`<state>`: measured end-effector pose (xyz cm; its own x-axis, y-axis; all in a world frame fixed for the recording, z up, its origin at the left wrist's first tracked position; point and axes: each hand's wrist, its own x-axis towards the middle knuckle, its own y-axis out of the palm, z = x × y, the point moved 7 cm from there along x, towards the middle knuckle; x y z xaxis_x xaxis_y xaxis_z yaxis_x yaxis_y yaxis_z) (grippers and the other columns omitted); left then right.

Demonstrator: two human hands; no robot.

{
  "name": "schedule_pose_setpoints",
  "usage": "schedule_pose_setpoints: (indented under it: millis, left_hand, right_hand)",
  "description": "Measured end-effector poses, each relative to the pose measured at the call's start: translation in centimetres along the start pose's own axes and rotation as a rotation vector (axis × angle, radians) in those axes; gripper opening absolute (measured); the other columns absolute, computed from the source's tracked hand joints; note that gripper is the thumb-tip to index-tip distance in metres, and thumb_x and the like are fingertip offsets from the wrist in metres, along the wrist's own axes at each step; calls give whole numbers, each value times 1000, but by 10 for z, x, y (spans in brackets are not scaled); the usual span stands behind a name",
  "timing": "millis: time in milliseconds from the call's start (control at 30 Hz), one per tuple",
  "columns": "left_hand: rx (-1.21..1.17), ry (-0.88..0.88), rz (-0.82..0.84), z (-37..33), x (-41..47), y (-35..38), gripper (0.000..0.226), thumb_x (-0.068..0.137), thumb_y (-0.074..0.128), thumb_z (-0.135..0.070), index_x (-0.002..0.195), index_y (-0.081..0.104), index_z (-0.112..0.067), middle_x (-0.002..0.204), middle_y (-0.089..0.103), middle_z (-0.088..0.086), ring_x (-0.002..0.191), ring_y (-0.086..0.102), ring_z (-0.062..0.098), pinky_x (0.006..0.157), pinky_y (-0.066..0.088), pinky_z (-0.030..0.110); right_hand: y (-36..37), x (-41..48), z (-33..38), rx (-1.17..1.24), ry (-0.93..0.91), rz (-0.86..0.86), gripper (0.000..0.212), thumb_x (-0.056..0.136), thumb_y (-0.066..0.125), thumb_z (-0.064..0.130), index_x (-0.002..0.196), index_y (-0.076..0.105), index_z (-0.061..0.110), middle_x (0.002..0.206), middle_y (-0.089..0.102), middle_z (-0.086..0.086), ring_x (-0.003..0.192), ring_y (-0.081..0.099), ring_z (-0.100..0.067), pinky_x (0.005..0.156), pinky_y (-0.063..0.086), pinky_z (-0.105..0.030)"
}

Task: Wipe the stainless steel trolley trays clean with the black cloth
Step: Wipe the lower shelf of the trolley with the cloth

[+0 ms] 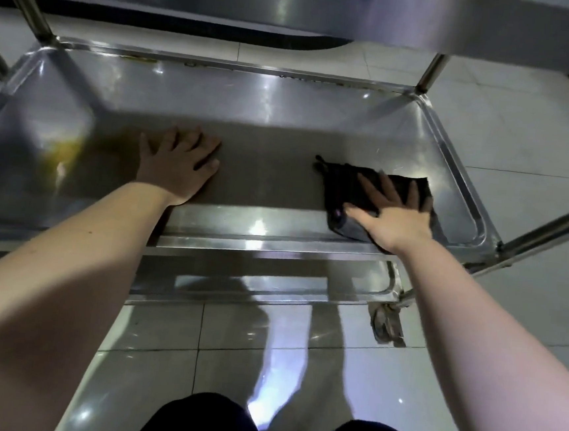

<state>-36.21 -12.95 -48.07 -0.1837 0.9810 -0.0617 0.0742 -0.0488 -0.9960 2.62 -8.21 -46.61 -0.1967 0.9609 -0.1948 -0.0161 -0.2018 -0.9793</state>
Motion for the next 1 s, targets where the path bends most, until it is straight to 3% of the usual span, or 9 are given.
schedule_pose_setpoints:
  millis: [100,167,233,433,533,667,767,867,1000]
  left_hand:
    - [-5,-2,-1,-5,-3,-3,54,98,14,-61,150,4,-50,164,2,-10,150,-1,31,112,-2,69]
    - [-7,-8,-2,-8,-5,-5,55,98,14,-61,151,6,-49,164,3,-10,150,0,32,112,-2,69]
    - [-4,-10,-7,-8,-6,-6,55,98,14,-60,151,7,-49,164,4,-10,150,1,32,111,-2,70]
    - [0,-7,-6,-5,-6,-5,55,99,12,-59,152,4,-49,164,3,-10,150,0,30,113,-2,68]
    - [0,-1,-3,-4,-6,-5,55,98,14,-60,151,7,-49,164,4,-11,150,2,29,113,1,67]
    - [-12,-2,-9,-7,-5,-5,55,97,14,-61,150,8,-49,163,7,-11,150,2,30,112,1,69]
    - [-7,-7,-8,-10,-4,-3,57,95,10,-63,150,4,-51,164,5,-12,150,0,30,112,-2,69]
    - [-2,-12,-14,-11,-3,-3,56,95,10,-63,150,3,-52,164,5,-12,150,1,31,111,-3,69]
    - [8,-33,-3,-7,-1,-1,56,96,12,-64,150,-1,-53,164,0,-14,151,0,28,113,-5,67]
  right_hand:
    - [-9,-2,-72,47,166,68,97,52,10,100,142,-1,66,162,-7,21,148,-9,-39,116,-6,-61]
    - [-7,0,-69,72,232,77,92,56,11,99,141,-4,67,162,-10,20,147,-12,-44,114,-7,-64]
    - [-3,8,-19,14,186,53,83,66,14,96,140,-8,67,161,-12,19,144,-14,-49,111,-8,-69]
    - [19,-6,195,15,-271,39,79,70,16,93,142,-1,66,163,-7,18,143,-16,-50,107,-17,-67]
    - [10,12,142,24,-206,9,76,76,20,90,144,1,63,162,-4,20,148,-11,-42,114,-9,-61]
    - [-10,34,-19,26,148,17,78,77,22,90,146,0,61,162,-5,21,148,-6,-41,116,-4,-61]
    - [-13,40,-60,68,301,53,81,75,19,92,146,-2,61,163,-8,19,147,-8,-43,115,-3,-63]
    - [-11,67,10,82,217,-19,82,75,16,92,148,1,57,164,-4,15,146,-8,-48,113,-5,-66]
    - [-4,90,170,37,-154,-41,82,77,16,90,150,4,54,164,-3,12,145,-9,-51,110,-8,-68]
